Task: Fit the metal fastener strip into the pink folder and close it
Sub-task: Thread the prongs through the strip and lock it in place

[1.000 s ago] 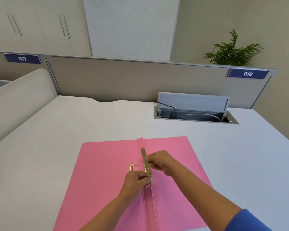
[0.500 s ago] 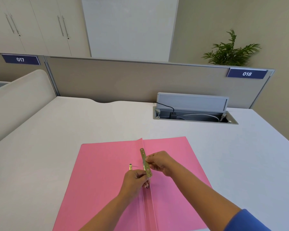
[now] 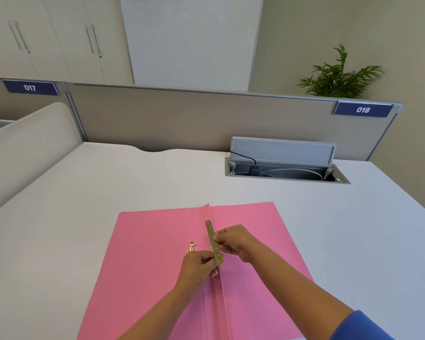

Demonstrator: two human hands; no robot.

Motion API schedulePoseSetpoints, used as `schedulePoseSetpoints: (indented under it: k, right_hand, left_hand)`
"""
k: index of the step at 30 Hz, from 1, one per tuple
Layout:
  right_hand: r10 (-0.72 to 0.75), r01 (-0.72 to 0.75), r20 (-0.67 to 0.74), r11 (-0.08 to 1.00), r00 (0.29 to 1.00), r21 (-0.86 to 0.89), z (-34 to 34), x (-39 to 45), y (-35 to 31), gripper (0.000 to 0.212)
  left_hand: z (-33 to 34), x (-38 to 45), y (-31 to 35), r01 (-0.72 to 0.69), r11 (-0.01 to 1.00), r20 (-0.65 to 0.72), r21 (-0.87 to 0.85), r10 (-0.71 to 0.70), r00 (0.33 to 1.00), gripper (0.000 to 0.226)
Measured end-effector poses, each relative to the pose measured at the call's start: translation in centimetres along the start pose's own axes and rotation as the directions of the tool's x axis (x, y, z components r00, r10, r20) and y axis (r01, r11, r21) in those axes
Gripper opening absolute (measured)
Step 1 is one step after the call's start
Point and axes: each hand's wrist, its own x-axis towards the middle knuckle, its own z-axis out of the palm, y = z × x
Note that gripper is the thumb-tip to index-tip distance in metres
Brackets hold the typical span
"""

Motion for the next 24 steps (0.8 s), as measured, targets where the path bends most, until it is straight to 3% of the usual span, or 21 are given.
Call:
schedulePoseSetpoints:
  k: [6, 11, 16, 24]
  right_hand:
    - [0.0, 0.0, 0.003, 1.0, 1.0, -0.003, -0.01, -0.13, 0.1, 0.015]
    - [-0.011, 0.011, -0.003, 1.0, 1.0, -0.012, 0.1, -0.22, 0.19, 0.006]
    - [-0.039, 0.038, 0.0, 0.998, 0.999, -0.041, 0.51, -0.46, 0.13, 0.02]
    - [-0.02, 0.019, -0.021, 0.999, 1.0, -0.044, 0.21, -0.5, 0.11, 0.008]
  left_hand:
    - [-0.06, 0.02, -0.31, -0.018, 1.0, 0.01, -0.014, 0.018, 1.0, 0.02]
    - [0.01, -0.02, -0.33, -0.026, 0.999, 0.01, -0.027, 0.027, 1.0, 0.029]
    - [-0.04, -0.03, -0.31, -0.022, 1.0, 0.006, -0.016, 0.022, 1.0, 0.023]
    - [-0.02, -0.22, -0.39, -0.013, 1.0, -0.001, -0.006, 0.013, 1.0, 0.024]
